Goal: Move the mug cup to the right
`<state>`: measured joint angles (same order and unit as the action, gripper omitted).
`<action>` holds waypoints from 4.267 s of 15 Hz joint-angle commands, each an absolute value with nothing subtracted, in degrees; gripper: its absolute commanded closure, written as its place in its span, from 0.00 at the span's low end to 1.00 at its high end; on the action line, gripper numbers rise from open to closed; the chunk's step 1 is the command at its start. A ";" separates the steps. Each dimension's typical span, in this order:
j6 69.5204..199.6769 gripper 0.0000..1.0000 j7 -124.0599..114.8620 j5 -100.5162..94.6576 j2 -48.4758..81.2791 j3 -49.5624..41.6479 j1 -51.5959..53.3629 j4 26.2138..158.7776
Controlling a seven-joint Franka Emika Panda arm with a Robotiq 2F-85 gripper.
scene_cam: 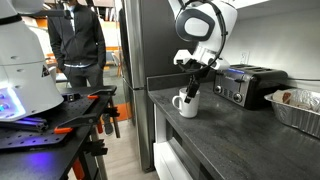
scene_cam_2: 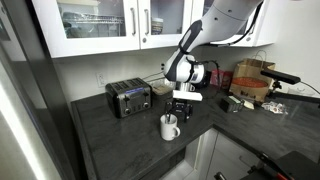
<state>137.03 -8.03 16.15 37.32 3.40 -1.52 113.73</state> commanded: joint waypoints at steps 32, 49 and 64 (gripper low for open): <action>126.46 0.97 -17.32 16.18 37.61 -6.69 -4.69 107.23; 127.52 0.97 -18.75 23.51 39.81 -4.99 -7.66 107.22; 132.78 0.00 -10.80 19.51 27.65 -4.70 -5.20 113.79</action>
